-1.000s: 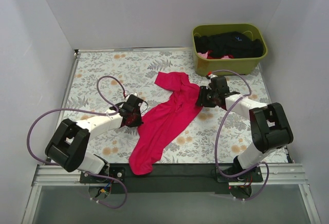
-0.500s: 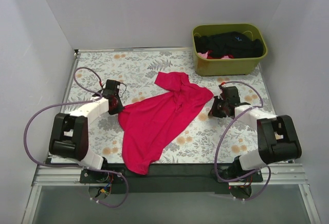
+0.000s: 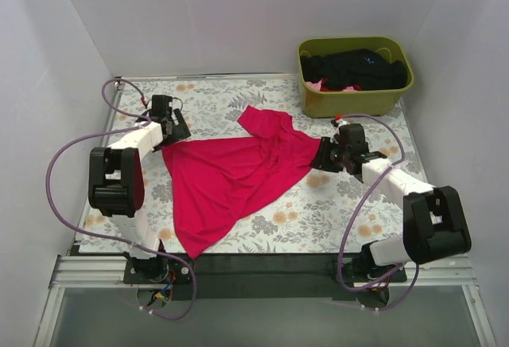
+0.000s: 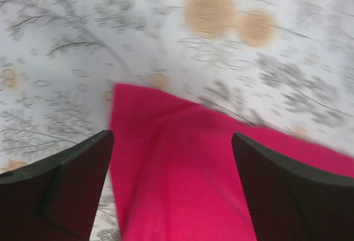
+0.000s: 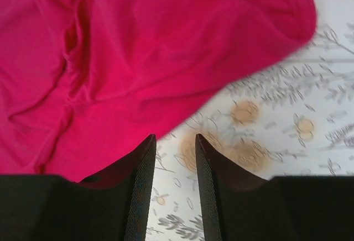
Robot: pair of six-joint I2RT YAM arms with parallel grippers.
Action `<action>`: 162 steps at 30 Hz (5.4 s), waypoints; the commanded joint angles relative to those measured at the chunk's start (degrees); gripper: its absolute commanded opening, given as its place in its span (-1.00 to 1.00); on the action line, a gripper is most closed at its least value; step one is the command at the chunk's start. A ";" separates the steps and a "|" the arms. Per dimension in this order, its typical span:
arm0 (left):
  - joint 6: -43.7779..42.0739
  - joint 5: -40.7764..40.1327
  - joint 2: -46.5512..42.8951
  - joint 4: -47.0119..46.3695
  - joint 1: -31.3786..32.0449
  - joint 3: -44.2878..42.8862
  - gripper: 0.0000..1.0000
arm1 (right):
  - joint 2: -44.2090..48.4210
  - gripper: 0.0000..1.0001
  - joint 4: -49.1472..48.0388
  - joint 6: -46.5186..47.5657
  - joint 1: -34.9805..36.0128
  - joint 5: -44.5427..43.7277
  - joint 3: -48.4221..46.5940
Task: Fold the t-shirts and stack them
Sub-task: Flatten the tshirt out
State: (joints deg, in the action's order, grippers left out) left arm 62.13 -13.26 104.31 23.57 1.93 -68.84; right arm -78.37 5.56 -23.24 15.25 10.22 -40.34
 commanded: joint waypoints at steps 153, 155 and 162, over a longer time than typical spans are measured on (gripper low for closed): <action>20.32 5.26 -11.86 8.33 8.70 16.02 0.23 | 2.11 -0.25 1.39 4.96 -1.18 5.25 0.88; 20.05 4.82 -8.61 7.37 8.53 14.18 0.22 | -2.29 -0.23 -0.63 5.23 -1.44 5.43 -1.05; 16.89 3.68 2.99 6.31 7.21 3.30 0.22 | -17.77 -0.18 -1.70 6.46 -3.91 6.75 -12.46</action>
State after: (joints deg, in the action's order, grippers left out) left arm 81.28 -7.16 100.99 34.33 10.28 -62.46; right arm -91.85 7.49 -18.15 12.29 16.29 -46.59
